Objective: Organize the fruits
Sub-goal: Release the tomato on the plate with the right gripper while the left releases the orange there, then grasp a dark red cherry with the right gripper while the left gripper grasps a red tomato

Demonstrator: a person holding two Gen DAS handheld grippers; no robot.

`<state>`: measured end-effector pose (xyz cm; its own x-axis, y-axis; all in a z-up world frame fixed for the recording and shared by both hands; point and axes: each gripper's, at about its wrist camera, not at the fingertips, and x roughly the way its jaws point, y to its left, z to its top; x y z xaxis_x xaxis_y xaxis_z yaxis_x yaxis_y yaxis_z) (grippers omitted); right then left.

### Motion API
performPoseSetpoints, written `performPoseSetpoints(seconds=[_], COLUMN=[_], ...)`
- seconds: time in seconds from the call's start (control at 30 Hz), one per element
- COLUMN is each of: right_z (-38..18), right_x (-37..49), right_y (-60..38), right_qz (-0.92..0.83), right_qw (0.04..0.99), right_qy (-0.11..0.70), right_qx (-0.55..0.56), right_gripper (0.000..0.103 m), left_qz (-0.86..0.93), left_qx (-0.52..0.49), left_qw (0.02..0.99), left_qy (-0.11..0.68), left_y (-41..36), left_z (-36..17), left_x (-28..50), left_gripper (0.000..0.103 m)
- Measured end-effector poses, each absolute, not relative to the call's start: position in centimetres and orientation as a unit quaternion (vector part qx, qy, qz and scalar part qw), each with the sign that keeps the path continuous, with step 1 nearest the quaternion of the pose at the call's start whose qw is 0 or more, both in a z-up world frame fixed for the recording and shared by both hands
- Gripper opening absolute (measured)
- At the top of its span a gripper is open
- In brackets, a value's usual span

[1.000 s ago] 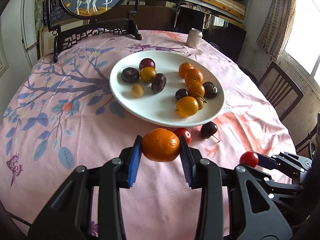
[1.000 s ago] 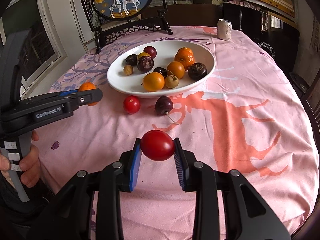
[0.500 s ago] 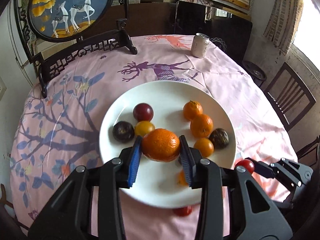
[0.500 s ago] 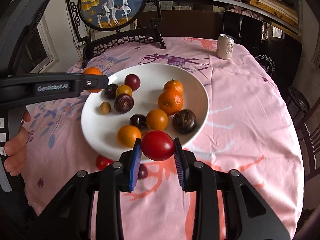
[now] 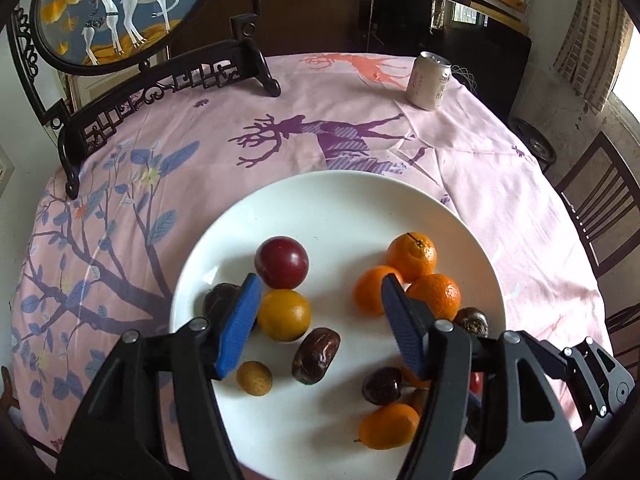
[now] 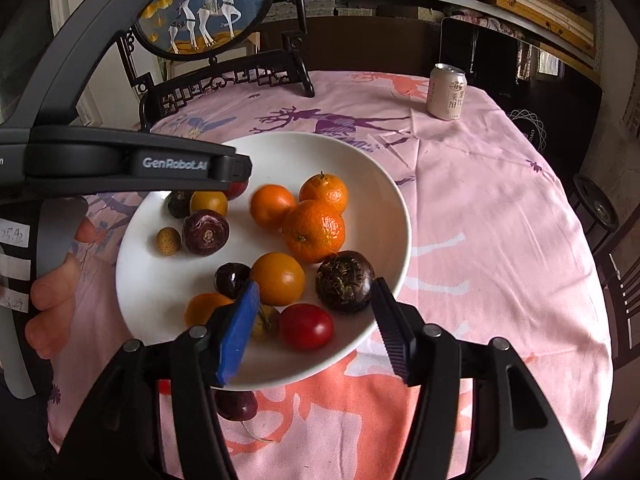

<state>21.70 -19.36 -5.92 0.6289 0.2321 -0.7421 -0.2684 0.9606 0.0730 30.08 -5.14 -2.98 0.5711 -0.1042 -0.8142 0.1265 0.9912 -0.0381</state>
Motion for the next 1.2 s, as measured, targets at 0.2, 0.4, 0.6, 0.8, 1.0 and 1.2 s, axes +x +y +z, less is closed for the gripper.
performPoseSetpoints(seconds=[0.2,0.4,0.6,0.8,1.0,1.2], right_z=[-4.3,-6.5,-7.7,-8.9,-9.6,-10.5], right_x=[16.0,10.4,11.2,13.4,14.7,16.0], right_y=[-20.8,-20.5,-17.8,-16.5,-16.2,-15.5], right_qz=[0.141,0.145,0.164,0.155,0.148,0.162], right_qw=[0.91,0.902,0.888,0.883,0.881,0.871], right_qy=[0.39,0.406,0.429,0.442,0.448,0.462], right_qx=[-0.003,0.014,-0.01,-0.025,-0.034,-0.035], right_gripper=[0.062,0.066,0.066,0.066,0.066,0.029], left_qz=[-0.03,-0.021,-0.014,-0.01,-0.013,-0.024], left_qx=[0.03,-0.011,-0.015,-0.031,-0.042,-0.04], left_qw=[0.918,0.921,0.915,0.912,0.912,0.908], left_qy=[0.394,0.388,0.403,0.408,0.409,0.416], left_y=[-2.0,1.8,3.5,5.1,6.0,5.3], left_z=[-0.9,-4.0,-5.9,-6.3,-6.3,-6.6], left_x=[21.0,12.9,9.9,8.8,8.7,9.0], left_gripper=[0.089,0.091,0.091,0.091,0.091,0.091])
